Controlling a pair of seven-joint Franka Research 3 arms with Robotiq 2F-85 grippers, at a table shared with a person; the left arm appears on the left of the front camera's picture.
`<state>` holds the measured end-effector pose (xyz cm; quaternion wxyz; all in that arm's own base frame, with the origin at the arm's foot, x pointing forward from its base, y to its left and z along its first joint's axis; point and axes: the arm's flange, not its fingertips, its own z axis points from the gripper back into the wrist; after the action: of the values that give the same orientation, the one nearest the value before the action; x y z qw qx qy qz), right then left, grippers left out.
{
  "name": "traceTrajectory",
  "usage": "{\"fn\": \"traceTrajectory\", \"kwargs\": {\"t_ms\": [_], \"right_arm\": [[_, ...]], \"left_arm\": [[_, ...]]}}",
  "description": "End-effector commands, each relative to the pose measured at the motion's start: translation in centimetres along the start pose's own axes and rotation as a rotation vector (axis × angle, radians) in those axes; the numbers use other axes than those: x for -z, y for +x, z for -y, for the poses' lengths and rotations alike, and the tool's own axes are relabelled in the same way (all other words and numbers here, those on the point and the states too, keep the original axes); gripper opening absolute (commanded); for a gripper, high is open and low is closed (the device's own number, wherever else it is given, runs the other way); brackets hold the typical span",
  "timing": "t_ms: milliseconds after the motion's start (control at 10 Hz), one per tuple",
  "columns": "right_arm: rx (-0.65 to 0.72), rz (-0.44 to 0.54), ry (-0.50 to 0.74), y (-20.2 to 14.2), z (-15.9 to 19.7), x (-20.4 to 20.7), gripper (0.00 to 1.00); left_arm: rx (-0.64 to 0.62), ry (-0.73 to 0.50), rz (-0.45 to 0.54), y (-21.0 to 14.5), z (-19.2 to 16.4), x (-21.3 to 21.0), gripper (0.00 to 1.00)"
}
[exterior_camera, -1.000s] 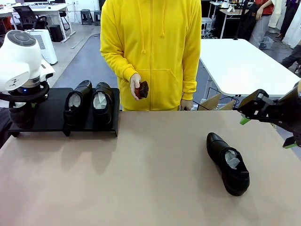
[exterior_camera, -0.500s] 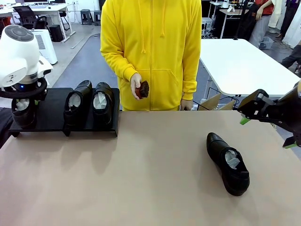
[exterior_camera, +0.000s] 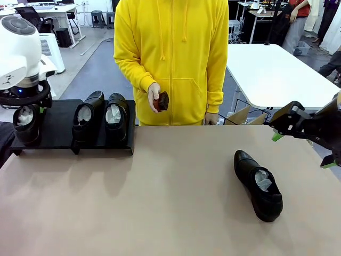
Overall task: Organize the shoes by placing them on the stand.
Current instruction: Place the Shoe from the middle of the table onto the Shoes Stand, then pick up one Shoe and place it in the middle of the table.
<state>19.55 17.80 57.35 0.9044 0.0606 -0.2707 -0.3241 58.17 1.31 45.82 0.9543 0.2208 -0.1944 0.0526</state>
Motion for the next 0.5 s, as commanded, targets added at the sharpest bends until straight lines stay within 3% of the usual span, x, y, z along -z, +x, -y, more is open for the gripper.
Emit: {"fn": "traceTrajectory", "kwargs": {"t_ms": [0,400], "right_arm": [[-0.016,-0.012,0.024,0.13,-0.34,0.09,1.0],[-0.016,-0.012,0.024,0.13,-0.34,0.09,1.0]], "left_arm": [[0.0,-0.008,0.01,0.15,-0.02,0.71,1.0],[0.0,-0.008,0.01,0.15,-0.02,0.71,1.0]]}}
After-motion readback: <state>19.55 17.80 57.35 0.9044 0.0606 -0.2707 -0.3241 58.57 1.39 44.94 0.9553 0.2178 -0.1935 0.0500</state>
